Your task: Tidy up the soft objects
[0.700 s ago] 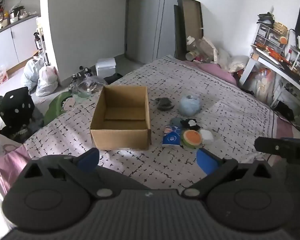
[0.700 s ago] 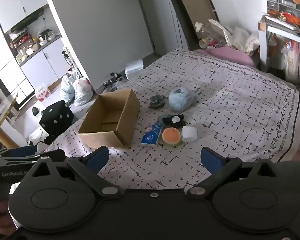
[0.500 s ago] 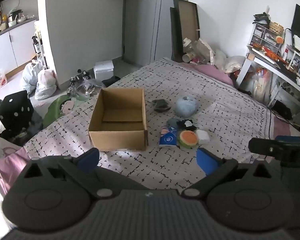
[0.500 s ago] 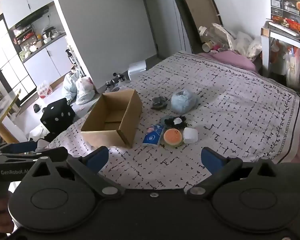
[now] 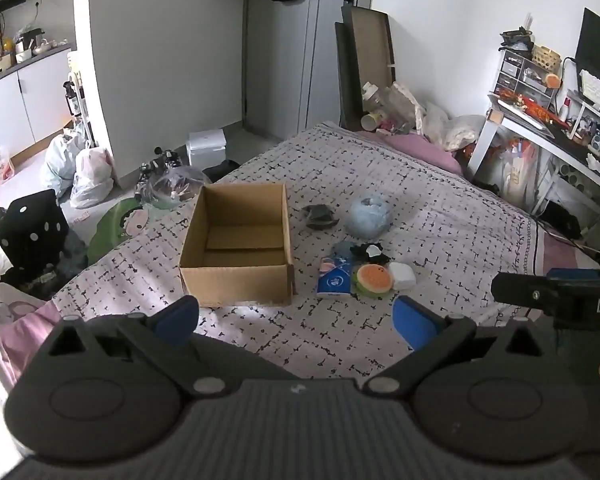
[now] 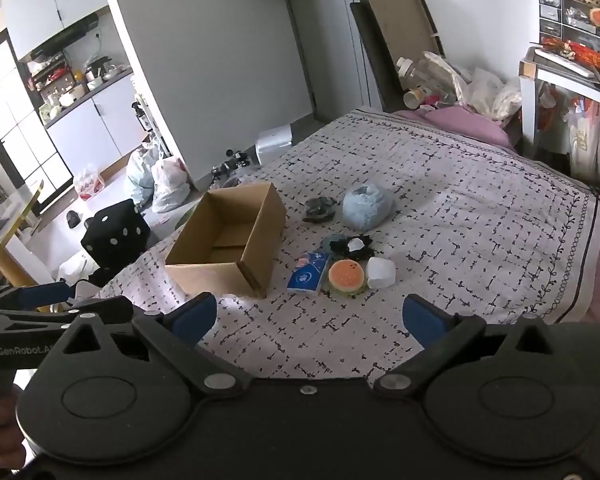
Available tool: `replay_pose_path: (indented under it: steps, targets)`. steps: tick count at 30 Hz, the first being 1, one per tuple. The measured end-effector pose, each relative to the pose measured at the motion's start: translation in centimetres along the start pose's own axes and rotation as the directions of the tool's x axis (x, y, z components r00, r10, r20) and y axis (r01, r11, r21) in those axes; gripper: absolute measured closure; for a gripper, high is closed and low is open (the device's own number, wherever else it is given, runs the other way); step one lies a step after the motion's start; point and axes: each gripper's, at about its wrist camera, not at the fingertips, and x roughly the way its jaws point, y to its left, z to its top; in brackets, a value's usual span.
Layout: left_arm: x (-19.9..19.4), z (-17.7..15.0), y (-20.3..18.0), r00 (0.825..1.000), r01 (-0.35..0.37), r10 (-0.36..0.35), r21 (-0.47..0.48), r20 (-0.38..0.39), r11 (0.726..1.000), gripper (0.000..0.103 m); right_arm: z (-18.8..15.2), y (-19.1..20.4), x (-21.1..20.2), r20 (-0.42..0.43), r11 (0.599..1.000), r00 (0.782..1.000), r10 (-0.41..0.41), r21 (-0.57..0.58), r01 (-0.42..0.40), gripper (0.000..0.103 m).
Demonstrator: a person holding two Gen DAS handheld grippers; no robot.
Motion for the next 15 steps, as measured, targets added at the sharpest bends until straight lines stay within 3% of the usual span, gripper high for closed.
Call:
replay_pose_path:
  steps: [15]
  targets:
    - [-0.51, 0.33, 0.14, 1.0, 0.013, -0.013, 0.001, -0.001, 1.0, 0.0, 0.11, 0.0, -0.27, 0.01, 1.0, 1.0, 0.006, -0.01, -0.006, 0.0]
